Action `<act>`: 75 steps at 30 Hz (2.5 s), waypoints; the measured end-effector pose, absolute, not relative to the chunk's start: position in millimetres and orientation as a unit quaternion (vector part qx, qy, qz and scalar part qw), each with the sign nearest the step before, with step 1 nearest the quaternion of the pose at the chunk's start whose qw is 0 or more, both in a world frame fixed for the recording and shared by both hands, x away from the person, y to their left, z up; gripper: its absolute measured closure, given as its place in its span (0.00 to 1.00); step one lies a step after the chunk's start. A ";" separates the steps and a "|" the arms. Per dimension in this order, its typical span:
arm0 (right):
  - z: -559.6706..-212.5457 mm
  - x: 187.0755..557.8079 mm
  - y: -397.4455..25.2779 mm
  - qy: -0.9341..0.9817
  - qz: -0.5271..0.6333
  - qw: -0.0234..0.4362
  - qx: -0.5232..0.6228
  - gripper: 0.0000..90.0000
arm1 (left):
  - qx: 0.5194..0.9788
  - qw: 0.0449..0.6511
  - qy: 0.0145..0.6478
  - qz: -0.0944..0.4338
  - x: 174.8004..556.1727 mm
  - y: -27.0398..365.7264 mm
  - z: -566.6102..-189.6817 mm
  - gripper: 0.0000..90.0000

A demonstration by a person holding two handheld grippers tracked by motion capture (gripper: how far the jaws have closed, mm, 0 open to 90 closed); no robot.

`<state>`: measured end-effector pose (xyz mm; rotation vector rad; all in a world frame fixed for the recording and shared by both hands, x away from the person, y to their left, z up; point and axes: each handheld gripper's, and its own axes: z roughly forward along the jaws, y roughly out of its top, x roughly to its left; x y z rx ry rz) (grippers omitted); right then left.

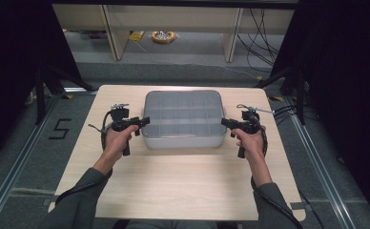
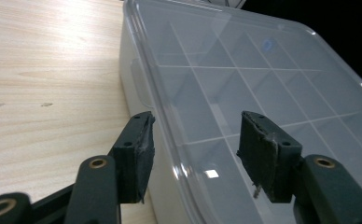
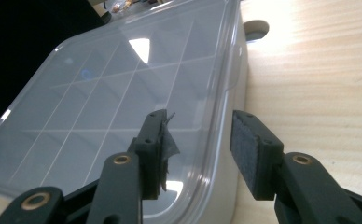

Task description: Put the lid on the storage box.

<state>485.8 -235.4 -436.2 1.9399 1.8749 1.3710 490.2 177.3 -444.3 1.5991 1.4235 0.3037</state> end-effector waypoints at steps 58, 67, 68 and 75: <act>-435.1 444.7 -247.2 0.629 0.479 0.100 0.604 0.51 | 0.735 0.478 0.480 0.038 324.5 200.5 -489.6 0.44; -448.2 400.2 -254.2 0.652 0.472 0.108 0.584 0.41 | 0.741 0.464 0.483 0.048 311.4 204.6 -495.9 0.38; -452.3 397.1 -256.1 0.657 0.470 0.120 0.577 0.41 | 0.743 0.464 0.480 0.053 309.7 204.2 -495.8 0.37; -463.5 376.0 -261.6 0.682 0.452 0.123 0.561 0.37 | 0.751 0.460 0.470 0.061 302.5 203.9 -495.0 0.33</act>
